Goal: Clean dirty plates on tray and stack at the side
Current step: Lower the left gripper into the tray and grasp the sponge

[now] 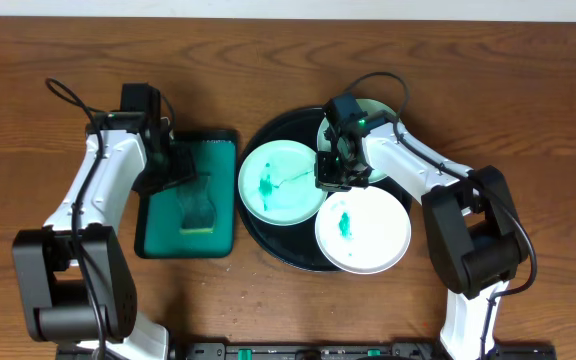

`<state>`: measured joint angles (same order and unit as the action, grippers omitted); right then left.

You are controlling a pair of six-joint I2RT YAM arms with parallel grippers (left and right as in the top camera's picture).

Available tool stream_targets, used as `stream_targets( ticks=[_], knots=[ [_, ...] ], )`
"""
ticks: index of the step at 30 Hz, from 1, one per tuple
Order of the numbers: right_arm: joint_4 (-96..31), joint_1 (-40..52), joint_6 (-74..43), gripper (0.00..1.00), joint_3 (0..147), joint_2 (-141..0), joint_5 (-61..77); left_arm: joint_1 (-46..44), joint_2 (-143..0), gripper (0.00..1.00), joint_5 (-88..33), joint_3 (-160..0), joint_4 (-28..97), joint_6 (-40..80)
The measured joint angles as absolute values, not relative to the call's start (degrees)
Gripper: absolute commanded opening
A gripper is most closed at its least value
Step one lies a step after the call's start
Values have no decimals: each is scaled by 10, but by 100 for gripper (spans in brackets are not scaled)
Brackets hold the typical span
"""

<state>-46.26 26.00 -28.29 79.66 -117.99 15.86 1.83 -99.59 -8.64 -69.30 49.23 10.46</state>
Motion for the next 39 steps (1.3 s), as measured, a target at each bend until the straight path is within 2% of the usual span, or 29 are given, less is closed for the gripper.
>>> stream_targets(
  ticks=[8,16,31,34,36,39],
  knots=[
    [-463,260,-283,1,797,-1180,159,-5,-1015,58,-93,-644,490,105],
    [-464,260,-283,1,797,-1180,159,-43,-1015,58,-108,-640,479,105],
    [-469,260,-283,1,797,-1180,161,-43,-1015,59,-107,-624,442,107],
    [-469,260,-283,1,797,-1180,161,-43,-1015,57,-100,-609,431,108],
    [-469,260,-283,1,797,-1180,161,-43,-1015,50,-95,-606,430,108],
    [-470,260,-283,1,797,-1180,161,-43,-1015,52,-87,-605,427,110]
  ],
)
